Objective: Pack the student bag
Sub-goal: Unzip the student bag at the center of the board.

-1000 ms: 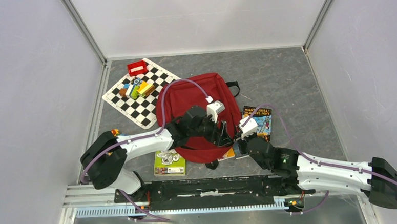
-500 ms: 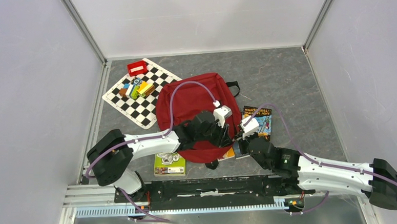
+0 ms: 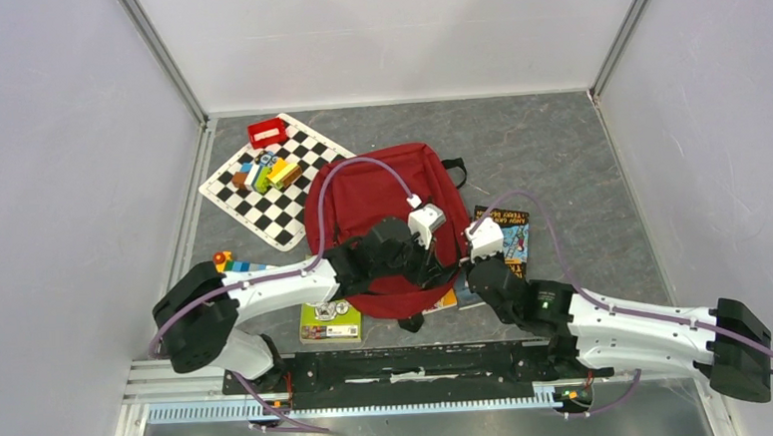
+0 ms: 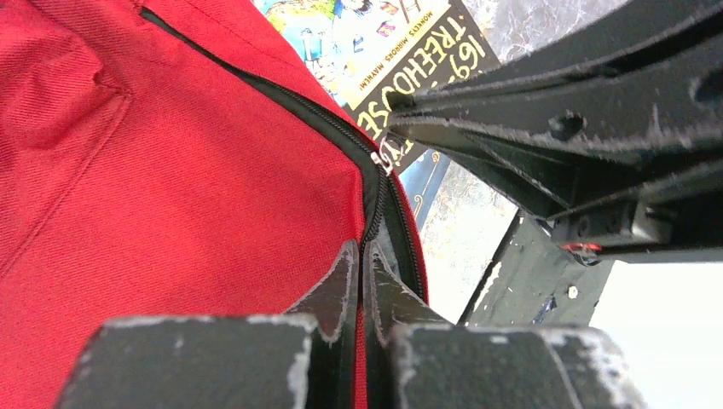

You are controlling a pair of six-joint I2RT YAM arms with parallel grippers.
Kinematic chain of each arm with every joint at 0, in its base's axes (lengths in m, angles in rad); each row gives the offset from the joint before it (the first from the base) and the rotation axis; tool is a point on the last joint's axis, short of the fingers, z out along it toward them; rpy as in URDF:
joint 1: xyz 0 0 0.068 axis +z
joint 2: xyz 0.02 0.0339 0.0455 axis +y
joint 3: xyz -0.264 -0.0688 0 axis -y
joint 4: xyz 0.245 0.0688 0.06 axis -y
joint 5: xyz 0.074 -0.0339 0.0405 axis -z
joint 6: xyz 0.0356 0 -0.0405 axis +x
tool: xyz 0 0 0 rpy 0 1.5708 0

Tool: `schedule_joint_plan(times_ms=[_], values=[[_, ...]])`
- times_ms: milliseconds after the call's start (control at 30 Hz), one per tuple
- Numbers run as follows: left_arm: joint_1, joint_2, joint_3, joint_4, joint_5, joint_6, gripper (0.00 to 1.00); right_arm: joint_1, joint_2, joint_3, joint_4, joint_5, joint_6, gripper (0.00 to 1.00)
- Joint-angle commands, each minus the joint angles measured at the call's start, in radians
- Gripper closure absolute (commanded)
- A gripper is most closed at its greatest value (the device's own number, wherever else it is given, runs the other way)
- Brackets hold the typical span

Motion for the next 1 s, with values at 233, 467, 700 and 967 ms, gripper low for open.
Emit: schedule_joint_plan(times_ms=[233, 467, 700, 967], values=[[-0.006, -0.167, -0.024, -0.119, -0.054, -0.026, 0.98, -0.125, 0.015, 0.047, -0.02, -0.007, -0.031, 1.0], [-0.006, -0.17, 0.031, -0.22, 0.018, -0.01, 0.98, -0.218, 0.045, 0.059, 0.082, -0.12, -0.123, 1.0], [-0.006, -0.228, 0.029, -0.233, 0.038, -0.002, 0.98, -0.32, 0.148, 0.094, 0.153, -0.217, -0.181, 1.0], [-0.006, -0.252, 0.04, -0.27, 0.081, -0.003, 0.98, -0.412, 0.274, 0.135, 0.251, -0.293, -0.24, 1.0]])
